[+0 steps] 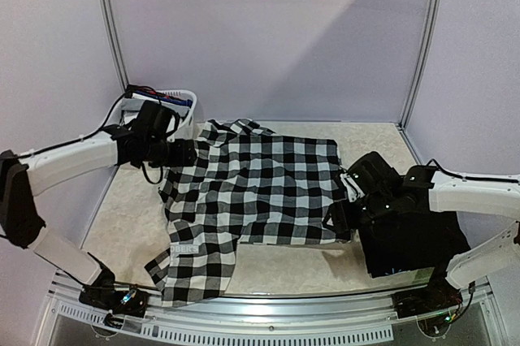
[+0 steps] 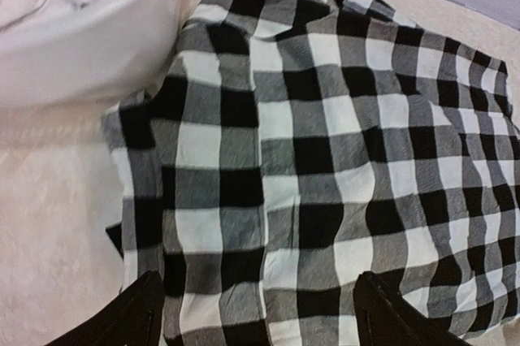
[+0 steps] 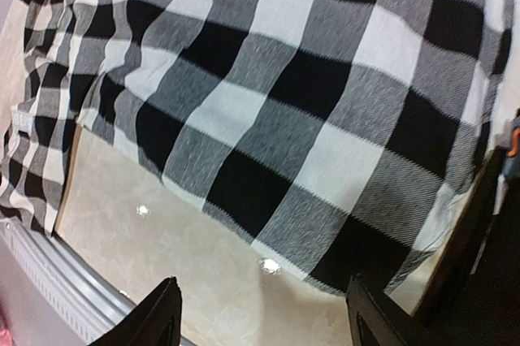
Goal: Fold and stack the mixed laundry pile
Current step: Smooth out the flattened shirt at the corner of the board, then pick up the flattened shirt from the center of the board.
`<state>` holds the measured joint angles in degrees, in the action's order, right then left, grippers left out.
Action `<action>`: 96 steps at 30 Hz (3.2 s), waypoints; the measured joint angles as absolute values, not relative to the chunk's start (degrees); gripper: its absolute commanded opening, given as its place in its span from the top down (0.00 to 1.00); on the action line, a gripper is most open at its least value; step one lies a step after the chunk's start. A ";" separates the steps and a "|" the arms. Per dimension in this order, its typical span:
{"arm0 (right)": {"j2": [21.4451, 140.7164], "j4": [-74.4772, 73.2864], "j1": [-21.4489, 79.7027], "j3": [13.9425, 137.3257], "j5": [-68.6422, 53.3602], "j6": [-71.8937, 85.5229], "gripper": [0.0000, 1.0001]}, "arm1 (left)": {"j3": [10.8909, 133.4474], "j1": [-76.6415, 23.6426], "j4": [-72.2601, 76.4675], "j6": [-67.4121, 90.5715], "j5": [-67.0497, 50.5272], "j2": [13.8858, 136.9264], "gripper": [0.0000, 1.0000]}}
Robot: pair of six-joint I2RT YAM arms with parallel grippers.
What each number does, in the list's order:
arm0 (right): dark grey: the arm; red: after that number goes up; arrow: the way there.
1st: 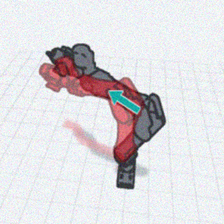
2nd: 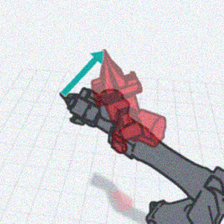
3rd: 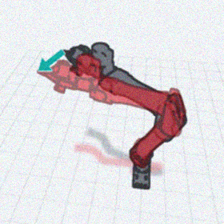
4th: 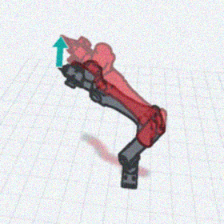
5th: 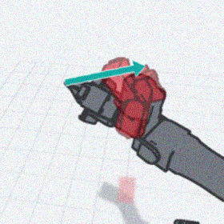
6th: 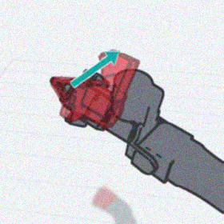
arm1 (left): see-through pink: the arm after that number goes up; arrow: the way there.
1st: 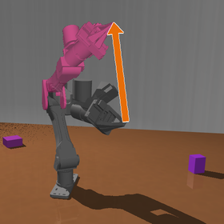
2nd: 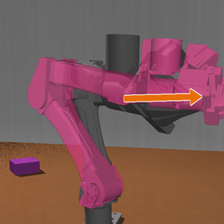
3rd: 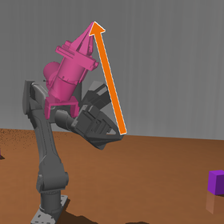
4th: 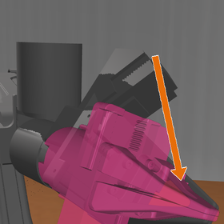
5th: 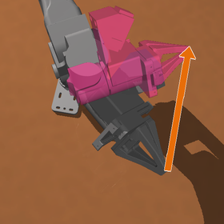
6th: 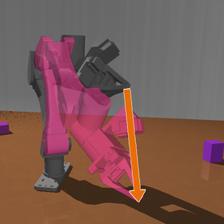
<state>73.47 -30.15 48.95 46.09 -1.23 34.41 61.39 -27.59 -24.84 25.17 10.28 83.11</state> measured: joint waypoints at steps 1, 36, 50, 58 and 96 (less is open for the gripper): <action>73.41 -30.22 48.95 45.69 -2.50 34.48 0.25 | 58.39 -28.27 -25.52 26.11 11.33 80.42 0.21; 72.31 -31.14 48.80 36.40 -10.63 37.65 0.01 | 26.52 -33.69 -18.59 40.42 6.79 68.49 0.42; 69.28 -27.79 48.77 32.25 -7.94 41.43 0.09 | 25.30 -36.91 -16.40 43.22 6.85 69.71 0.42; 68.12 -21.56 48.77 29.21 -6.74 45.89 0.18 | 25.19 -40.62 -20.69 44.80 8.34 63.09 0.43; 72.34 -12.51 48.73 27.79 3.18 51.81 0.95 | 18.96 -41.58 -16.67 46.63 9.52 54.46 1.00</action>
<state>72.34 -12.51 48.73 27.79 3.18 51.81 18.96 -41.58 -16.67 46.63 9.52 54.46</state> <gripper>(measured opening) 0.089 0.018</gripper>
